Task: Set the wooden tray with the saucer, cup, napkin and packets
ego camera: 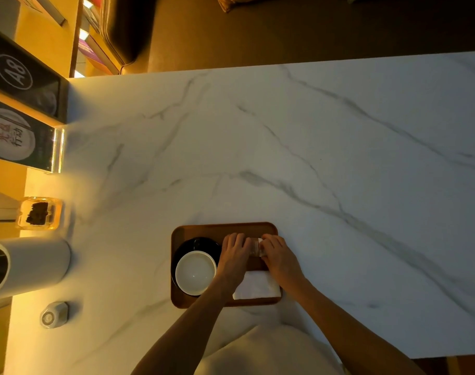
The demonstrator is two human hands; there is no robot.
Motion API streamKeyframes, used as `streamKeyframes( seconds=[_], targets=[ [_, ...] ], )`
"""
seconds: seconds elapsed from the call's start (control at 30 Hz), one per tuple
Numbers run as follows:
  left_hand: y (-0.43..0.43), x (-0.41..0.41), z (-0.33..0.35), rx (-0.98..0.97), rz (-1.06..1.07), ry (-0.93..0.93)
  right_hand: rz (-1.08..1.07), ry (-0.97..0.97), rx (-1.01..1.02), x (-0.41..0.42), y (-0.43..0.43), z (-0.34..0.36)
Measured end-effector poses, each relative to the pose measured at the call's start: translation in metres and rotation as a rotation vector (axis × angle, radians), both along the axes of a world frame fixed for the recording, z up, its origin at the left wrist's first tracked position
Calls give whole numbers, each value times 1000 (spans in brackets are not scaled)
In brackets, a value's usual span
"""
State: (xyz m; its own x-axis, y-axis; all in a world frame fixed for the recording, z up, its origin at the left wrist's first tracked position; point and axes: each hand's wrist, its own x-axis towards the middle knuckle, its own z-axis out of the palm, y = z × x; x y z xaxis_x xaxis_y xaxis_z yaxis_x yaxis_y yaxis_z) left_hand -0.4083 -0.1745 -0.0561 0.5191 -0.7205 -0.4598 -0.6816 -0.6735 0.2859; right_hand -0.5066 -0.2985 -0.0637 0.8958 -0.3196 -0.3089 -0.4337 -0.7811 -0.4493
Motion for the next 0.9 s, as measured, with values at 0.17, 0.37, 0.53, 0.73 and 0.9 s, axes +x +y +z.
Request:
streamKeyframes(
  seconds=[0.17,0.37,0.53,0.73,0.9],
  targets=[
    [-1,0,-1,-21,31,-3,-16,-14,12,1,0,2],
    [0,-2,-2,-26,45,0,-18,-38,9,-1,2,2],
    [0,0,-3,-5,36,10,-19,-33,21,-2,2,2],
    [3,-1,6,-16,71,38,-73,60,135,-3,1,11],
    [11,2,39,-106,57,-40,-194,-35,156,-11,-3,38]
  ],
)
